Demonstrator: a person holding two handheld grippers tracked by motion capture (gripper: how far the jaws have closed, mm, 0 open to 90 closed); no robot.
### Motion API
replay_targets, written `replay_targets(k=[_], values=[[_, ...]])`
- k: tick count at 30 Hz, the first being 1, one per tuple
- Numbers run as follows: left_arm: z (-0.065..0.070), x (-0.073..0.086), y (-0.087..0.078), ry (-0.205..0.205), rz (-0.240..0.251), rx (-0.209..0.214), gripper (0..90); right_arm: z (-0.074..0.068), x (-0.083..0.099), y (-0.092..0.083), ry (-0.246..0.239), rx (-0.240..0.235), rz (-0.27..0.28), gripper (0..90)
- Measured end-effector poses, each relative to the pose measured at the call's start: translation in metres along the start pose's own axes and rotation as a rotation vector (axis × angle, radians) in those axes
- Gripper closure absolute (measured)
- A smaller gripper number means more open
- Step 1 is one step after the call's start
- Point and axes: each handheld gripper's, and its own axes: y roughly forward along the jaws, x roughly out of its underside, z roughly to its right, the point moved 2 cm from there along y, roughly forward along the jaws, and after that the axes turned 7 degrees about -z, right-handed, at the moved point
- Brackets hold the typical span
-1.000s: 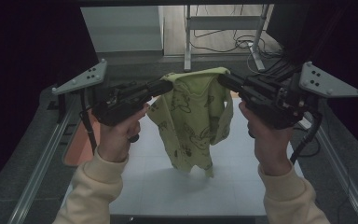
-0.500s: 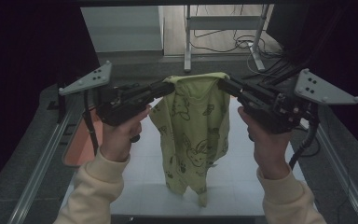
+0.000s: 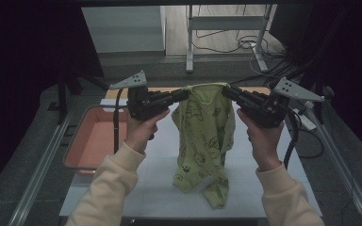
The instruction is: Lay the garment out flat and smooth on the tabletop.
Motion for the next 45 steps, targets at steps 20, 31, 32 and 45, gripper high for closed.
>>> replay_targets(k=[20,31,32,45], values=[[-0.047,0.021,0.035,-0.08,-0.119,-0.069,87.3,0.056,0.039,0.029,0.093,0.103,-0.137,85.0],[-0.071,0.032,0.053,-0.126,-0.155,-0.104,86.7,0.079,0.051,0.044,0.119,0.145,-0.193,84.8],[-0.075,0.033,0.055,-0.134,-0.157,-0.109,86.6,0.082,0.052,0.045,0.124,0.149,-0.199,84.8],[-0.099,0.044,0.066,-0.169,-0.178,-0.244,40.3,0.117,0.066,0.061,0.188,0.27,-0.225,52.3]])
